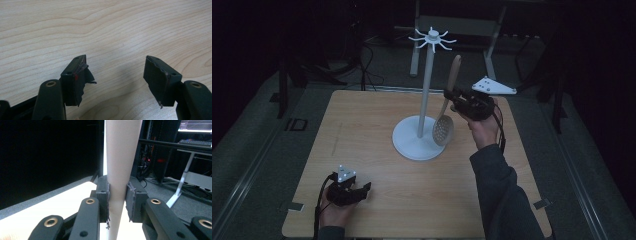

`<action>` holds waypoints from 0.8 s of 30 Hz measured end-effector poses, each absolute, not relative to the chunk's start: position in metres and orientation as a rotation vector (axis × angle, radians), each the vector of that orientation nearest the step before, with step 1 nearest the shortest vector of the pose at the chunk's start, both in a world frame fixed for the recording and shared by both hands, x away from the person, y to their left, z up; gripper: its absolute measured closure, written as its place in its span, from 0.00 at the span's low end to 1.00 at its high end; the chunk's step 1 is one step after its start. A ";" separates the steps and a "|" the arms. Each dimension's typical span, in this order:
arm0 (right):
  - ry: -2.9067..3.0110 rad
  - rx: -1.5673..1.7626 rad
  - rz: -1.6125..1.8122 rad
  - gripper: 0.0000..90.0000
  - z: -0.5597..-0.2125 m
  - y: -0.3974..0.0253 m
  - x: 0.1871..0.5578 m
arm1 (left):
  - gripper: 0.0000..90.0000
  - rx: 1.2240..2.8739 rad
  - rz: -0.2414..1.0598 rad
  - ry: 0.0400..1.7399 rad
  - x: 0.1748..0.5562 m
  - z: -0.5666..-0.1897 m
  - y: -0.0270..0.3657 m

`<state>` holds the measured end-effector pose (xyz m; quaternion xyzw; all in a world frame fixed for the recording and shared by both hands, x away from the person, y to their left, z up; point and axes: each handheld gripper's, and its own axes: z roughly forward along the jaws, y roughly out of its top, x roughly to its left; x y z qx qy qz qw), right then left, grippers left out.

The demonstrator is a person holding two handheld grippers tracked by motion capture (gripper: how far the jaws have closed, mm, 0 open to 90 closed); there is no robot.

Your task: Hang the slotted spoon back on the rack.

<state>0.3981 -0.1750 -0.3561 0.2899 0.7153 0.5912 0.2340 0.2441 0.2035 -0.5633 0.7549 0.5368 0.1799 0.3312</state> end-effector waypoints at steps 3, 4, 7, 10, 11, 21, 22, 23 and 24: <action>1.961 0.797 1.625 0.83 -0.354 -0.174 0.399 | 0.40 1.973 0.470 1.403 0.244 -0.563 0.203; 1.960 0.799 1.624 0.83 -0.354 -0.174 0.400 | 0.40 1.972 0.470 1.403 0.244 -0.563 0.203; 1.959 0.802 1.625 0.83 -0.352 -0.173 0.402 | 0.40 1.970 0.470 1.404 0.244 -0.563 0.203; 1.958 0.802 1.624 0.83 -0.350 -0.172 0.403 | 0.40 1.970 0.471 1.403 0.244 -0.564 0.203; 1.959 0.801 1.624 0.83 -0.349 -0.171 0.404 | 0.40 1.972 0.471 1.402 0.244 -0.564 0.203; 1.957 0.825 1.640 0.83 -0.348 -0.168 0.409 | 0.40 1.978 0.473 1.400 0.244 -0.564 0.203; 1.957 0.826 1.640 0.83 -0.348 -0.168 0.410 | 0.40 1.979 0.473 1.399 0.244 -0.564 0.203; 1.956 0.825 1.641 0.83 -0.347 -0.168 0.410 | 0.40 1.978 0.473 1.400 0.244 -0.564 0.203; 1.958 0.824 1.640 0.83 -0.347 -0.167 0.410 | 0.40 1.976 0.473 1.401 0.244 -0.564 0.203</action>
